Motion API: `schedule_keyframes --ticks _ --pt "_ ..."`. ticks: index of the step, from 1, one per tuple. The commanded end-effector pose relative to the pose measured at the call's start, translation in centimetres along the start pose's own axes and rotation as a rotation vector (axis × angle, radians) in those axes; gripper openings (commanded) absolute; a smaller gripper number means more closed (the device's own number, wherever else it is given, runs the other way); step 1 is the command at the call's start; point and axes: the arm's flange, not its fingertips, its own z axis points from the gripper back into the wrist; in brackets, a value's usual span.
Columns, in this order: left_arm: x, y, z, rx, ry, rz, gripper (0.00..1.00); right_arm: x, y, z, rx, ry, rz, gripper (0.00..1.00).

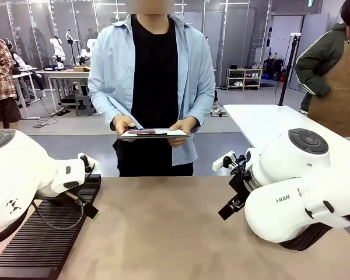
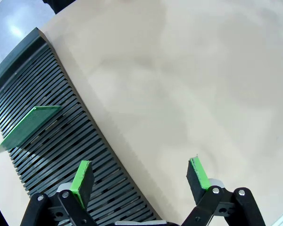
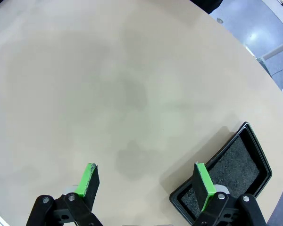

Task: Inspect the PCB.
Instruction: Pick up the Blank PCB and present it to the human.

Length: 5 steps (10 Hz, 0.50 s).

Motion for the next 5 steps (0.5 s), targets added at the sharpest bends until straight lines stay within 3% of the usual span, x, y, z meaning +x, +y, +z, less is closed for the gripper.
schedule_keyframes --ticks 1,3,5 --pt "0.0 0.0 0.0 0.000 0.000 0.000 1.00 0.0 0.0 0.0 0.000 0.000 0.000 1.00" --pt "3.4 1.4 3.9 -0.026 -0.034 0.029 1.00 2.0 -2.4 4.5 -0.030 -0.062 -0.058 1.00" --pt "4.8 3.0 8.4 -0.172 -0.025 0.077 1.00 2.1 -5.2 9.0 0.113 -0.064 -0.134 1.00"
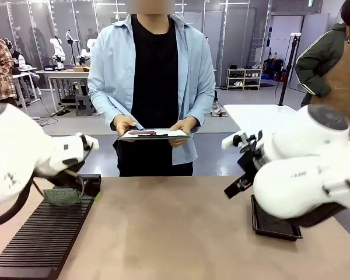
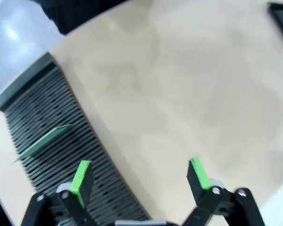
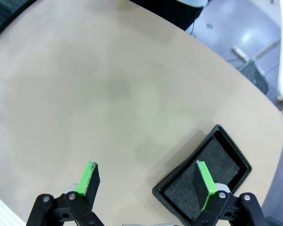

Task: Inspect the PCB.
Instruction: Pick up the Blank PCB and present it to the human.

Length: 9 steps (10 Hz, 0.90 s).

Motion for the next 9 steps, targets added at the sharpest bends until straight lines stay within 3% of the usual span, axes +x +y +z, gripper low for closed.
schedule_keyframes --ticks 1,4,6,9 --pt "0.3 2.7 5.3 -0.267 0.023 0.081 1.00 -0.4 -3.8 5.5 0.199 -0.005 -0.072 1.00" --pt "-2.5 7.8 13.0 -0.555 -0.017 0.252 1.00 -4.0 -10.4 12.8 0.483 -0.091 -0.230 1.00" --pt "-7.3 12.1 16.6 -0.698 -0.107 0.371 1.00 -8.5 -14.8 15.0 0.655 -0.142 -0.346 1.00" --pt "-14.8 16.9 17.6 -0.728 -0.269 0.575 1.00 -15.6 -18.9 15.2 0.750 -0.247 -0.495 1.00"
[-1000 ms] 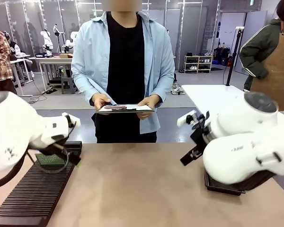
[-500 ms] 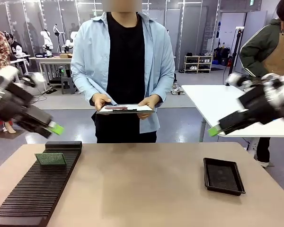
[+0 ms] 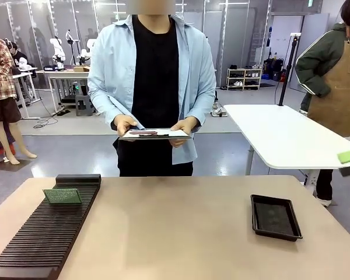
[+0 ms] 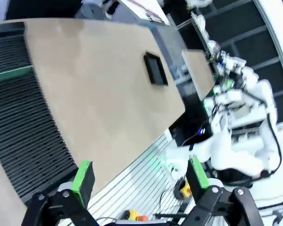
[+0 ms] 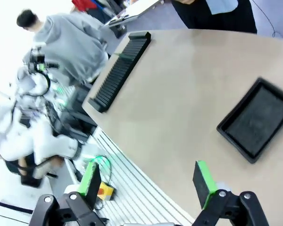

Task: Inspect the PCB.
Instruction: Pick up the Blank PCB and present it to the human.

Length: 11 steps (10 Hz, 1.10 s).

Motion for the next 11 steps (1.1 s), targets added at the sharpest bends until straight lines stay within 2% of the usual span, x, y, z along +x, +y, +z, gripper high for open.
schedule_keyframes --ticks 1,4,6,7,11 --pt "-2.8 3.3 1.0 -0.052 -0.111 0.075 1.00 -2.4 -2.7 0.5 0.044 -0.067 -0.056 1.00" --pt "-5.4 6.0 2.0 -0.067 -0.166 0.134 1.00 -4.0 -3.8 0.9 0.072 -0.111 -0.055 1.00" --pt "-5.6 6.2 2.4 -0.050 -0.180 0.151 1.00 -3.6 -3.8 -0.2 0.082 -0.109 -0.051 1.00" --pt "-5.4 6.8 3.0 -0.043 -0.173 0.164 1.00 -4.3 -4.3 1.3 0.070 -0.113 -0.092 1.00" --pt "-5.6 6.8 2.9 -0.022 -0.167 0.185 1.00 -4.3 -4.3 1.3 0.070 -0.113 -0.092 1.00"
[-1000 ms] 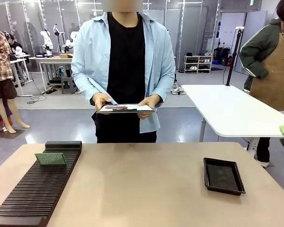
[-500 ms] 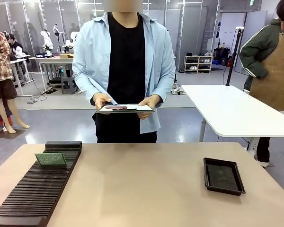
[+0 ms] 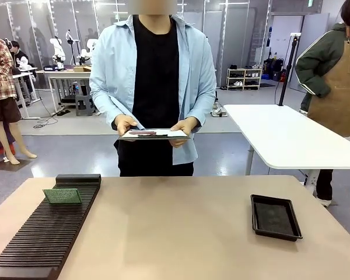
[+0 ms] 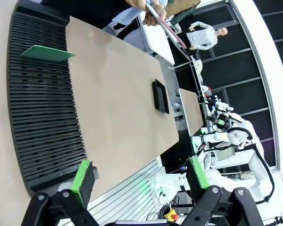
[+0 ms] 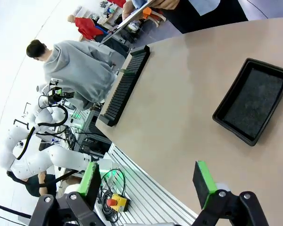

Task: Inspect the PCB.
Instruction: Pick up the Blank PCB and present it to the human.

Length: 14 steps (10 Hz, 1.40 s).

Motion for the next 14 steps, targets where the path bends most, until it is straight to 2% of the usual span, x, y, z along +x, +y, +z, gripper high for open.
schedule_keyframes --ticks 1,3,5,7,9,10,11,12,14 --pt "0.3 -2.8 -0.8 0.154 0.019 -0.165 1.00 0.4 0.0 0.0 0.012 -0.010 0.028 1.00" --pt "2.2 -6.7 -3.2 0.443 0.066 -0.466 1.00 0.4 0.0 0.0 0.012 -0.010 0.028 1.00" --pt "3.9 -8.2 -7.6 0.654 0.238 -0.761 1.00 0.4 0.0 0.0 0.012 -0.010 0.028 1.00" --pt "5.5 -7.8 -12.9 0.714 0.410 -1.001 1.00 0.4 0.0 0.0 0.012 -0.010 0.028 1.00" --pt "6.1 -6.2 -16.9 0.798 0.490 -1.113 1.00 0.4 0.0 0.0 0.012 -0.010 0.028 1.00" --pt "6.2 -5.8 -18.2 0.802 0.511 -1.111 1.00 0.4 0.0 0.0 0.012 -0.010 0.028 1.00" --pt "6.2 -5.3 -18.5 0.778 0.507 -1.098 1.00 0.4 0.0 0.0 0.012 -0.010 0.028 1.00" --pt "5.4 -7.1 -18.3 0.766 0.544 -1.111 1.00 0.4 0.0 0.0 0.012 -0.010 0.028 1.00" --pt "5.4 -7.1 -18.3 0.766 0.544 -1.111 1.00 0.4 0.0 0.0 0.012 -0.010 0.028 1.00"
